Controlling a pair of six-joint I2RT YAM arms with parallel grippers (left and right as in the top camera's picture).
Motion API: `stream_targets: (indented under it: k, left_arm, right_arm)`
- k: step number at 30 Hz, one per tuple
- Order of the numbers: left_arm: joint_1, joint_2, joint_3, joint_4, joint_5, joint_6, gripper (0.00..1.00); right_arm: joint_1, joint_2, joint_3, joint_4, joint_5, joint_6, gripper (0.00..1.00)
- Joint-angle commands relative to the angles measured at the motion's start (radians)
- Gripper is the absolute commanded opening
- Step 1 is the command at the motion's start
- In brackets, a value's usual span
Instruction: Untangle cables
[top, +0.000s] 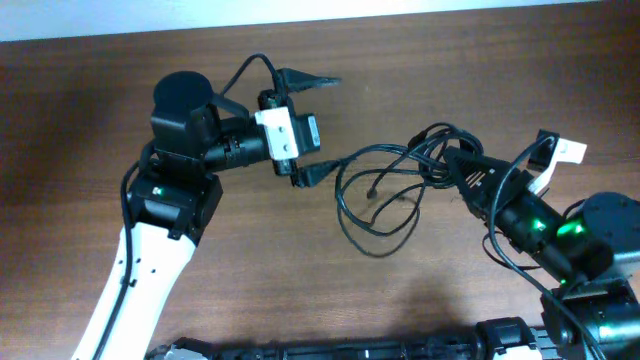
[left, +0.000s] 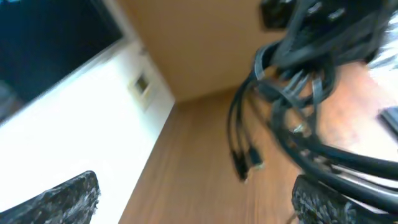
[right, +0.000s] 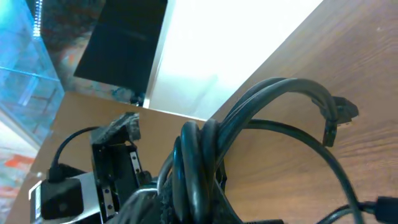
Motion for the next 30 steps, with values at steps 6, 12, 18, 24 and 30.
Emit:
stream_targets:
  k: [6, 12, 18, 24, 30]
  left_arm:
    - [0.005, -0.007, 0.003, -0.028, -0.78, -0.482, 0.99]
    - [-0.017, -0.011, 0.003, -0.02, -0.59, -0.966, 0.99]
    - [-0.061, -0.011, 0.003, -0.005, 0.006, -0.976, 0.99]
    - [-0.063, -0.011, 0.003, -0.009, 0.121, -0.882, 0.99]
    - [-0.062, -0.01, 0.003, -0.149, 0.175, -0.499, 0.99]
  right_arm:
    - [0.001, 0.048, 0.011, 0.008, 0.039, -0.063, 0.04]
    - [0.001, 0.057, 0.011, -0.016, 0.228, -0.252, 0.04]
    - [0.001, 0.069, 0.011, -0.153, 0.089, -0.546, 0.05]
    - [0.001, 0.069, 0.011, -0.145, -0.373, -0.929, 0.25]
    - [0.001, 0.072, 0.011, -0.139, -0.382, -0.931, 0.25]
